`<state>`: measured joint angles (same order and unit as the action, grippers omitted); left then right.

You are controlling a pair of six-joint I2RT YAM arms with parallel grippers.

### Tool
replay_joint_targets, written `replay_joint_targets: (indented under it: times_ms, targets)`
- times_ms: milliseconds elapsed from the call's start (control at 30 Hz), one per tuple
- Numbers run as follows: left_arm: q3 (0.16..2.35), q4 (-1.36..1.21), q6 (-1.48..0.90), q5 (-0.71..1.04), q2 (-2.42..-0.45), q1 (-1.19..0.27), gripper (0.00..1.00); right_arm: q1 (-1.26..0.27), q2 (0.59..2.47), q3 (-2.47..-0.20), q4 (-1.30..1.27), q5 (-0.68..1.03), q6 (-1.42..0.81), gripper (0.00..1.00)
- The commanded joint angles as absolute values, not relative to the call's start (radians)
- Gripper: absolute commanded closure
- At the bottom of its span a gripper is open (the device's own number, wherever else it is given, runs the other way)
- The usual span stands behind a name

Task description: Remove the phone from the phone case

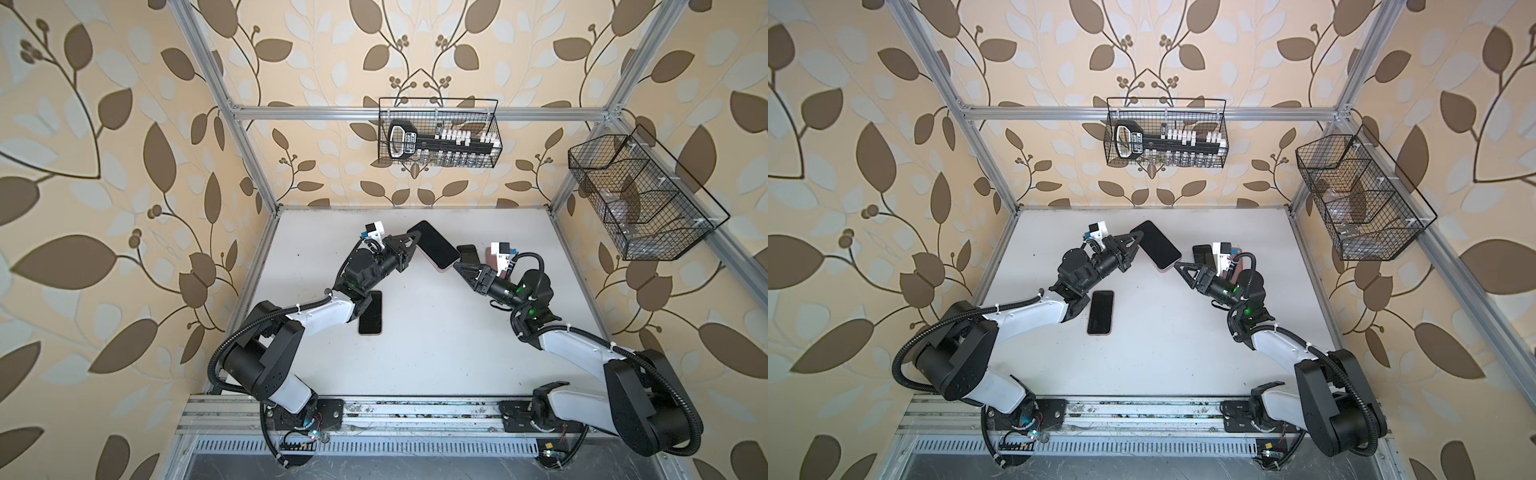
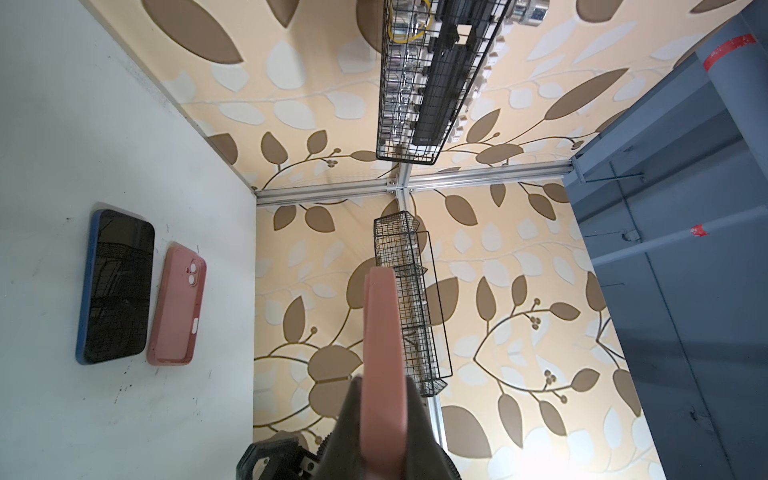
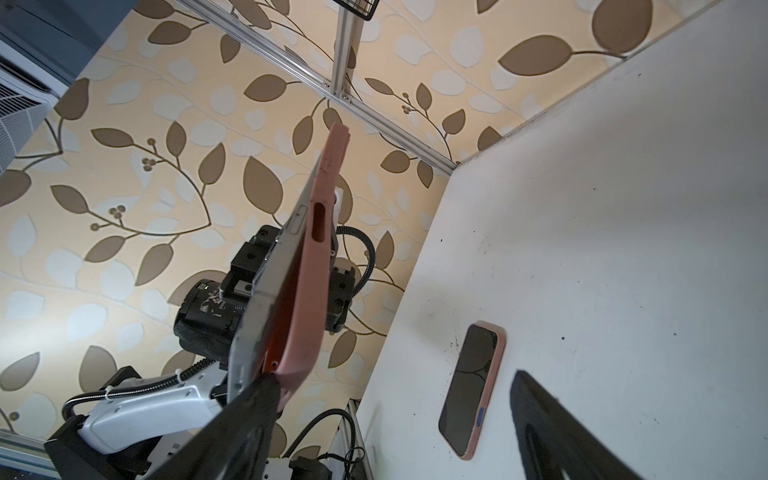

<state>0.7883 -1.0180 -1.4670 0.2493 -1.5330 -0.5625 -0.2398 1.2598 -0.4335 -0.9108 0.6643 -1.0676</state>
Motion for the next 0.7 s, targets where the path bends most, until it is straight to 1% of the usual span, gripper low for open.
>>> replay_joint_targets:
  times_ms: [0,267,667]
  targets:
    - [0.845,-1.150,-1.477,0.298,-1.512,-0.590,1.00,-0.226,1.291,-0.432,-1.003,0.675,-1.142,0.14]
    - [0.851,-1.154,-1.473,0.307,-1.520,-0.594,1.00,-0.216,1.342,-0.446,-1.111,0.686,-1.221,0.16]
    - [0.859,-1.159,-1.469,0.318,-1.535,-0.597,1.00,-0.197,1.373,-0.472,-1.135,0.690,-1.258,0.17]
